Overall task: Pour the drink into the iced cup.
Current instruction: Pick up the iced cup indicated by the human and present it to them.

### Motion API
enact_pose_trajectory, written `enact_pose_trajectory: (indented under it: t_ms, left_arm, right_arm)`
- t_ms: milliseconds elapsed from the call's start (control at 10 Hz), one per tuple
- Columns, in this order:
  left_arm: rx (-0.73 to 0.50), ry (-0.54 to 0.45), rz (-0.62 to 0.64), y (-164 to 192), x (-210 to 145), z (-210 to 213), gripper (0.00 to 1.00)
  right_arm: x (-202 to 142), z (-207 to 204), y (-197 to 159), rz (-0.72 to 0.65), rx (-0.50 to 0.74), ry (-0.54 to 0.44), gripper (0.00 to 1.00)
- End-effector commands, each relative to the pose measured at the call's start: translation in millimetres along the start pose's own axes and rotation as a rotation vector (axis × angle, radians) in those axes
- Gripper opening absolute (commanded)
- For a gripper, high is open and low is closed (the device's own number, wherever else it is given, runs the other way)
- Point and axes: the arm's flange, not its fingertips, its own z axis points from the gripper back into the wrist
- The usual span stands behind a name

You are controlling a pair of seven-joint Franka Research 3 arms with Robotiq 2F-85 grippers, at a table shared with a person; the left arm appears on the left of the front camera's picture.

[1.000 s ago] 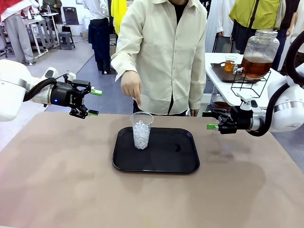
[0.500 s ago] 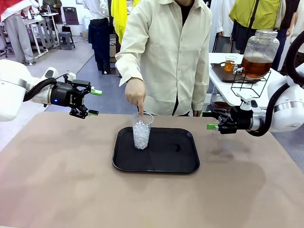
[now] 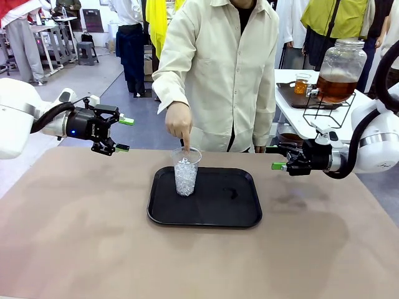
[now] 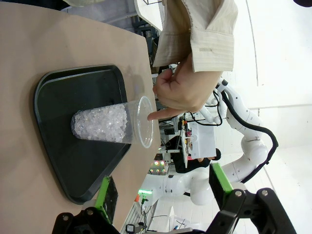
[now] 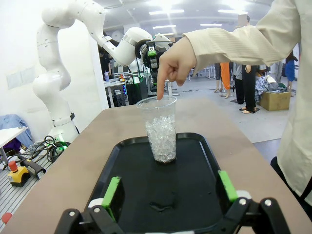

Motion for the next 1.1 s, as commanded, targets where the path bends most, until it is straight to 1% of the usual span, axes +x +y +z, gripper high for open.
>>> enact_pose_trajectory:
  t_ms: [0,100,300,400,600,700,800,1000]
  left_arm:
    - [0.0,0.0,0.0,0.0,0.0,0.0,1.0]
    - [-0.034,-0.016,-0.116,0.0,1.4,-0.3,1.0]
    - [-0.044,-0.059,-0.324,3.8,0.4,0.3,1.0]
    - [-0.037,-0.054,-0.421,5.5,-2.1,-0.4,1.0]
    - [-0.068,-0.033,-0.526,5.8,-6.0,-1.3,1.0]
    - [-0.088,-0.009,-0.544,3.4,-6.7,-0.3,1.0]
    - [-0.023,-0.025,-0.475,0.2,-0.3,-0.2,1.0]
    - [-0.023,-0.025,-0.475,0.2,-0.3,-0.2,1.0]
  right_arm:
    - [2.4,-1.6,-1.3,0.005,0.003,0.0,1.0]
    - [2.4,-1.6,-1.3,0.005,0.003,0.0,1.0]
    - [2.4,-1.6,-1.3,0.005,0.003,0.0,1.0]
    - [2.4,-1.6,-1.3,0.005,0.003,0.0,1.0]
    - [2.4,-1.6,-1.3,0.005,0.003,0.0,1.0]
    - [2.4,-1.6,-1.3,0.005,0.003,0.0,1.0]
    - [2.4,-1.6,-1.3,0.005,0.003,0.0,1.0]
    - [2.4,-1.6,-1.3,0.005,0.003,0.0,1.0]
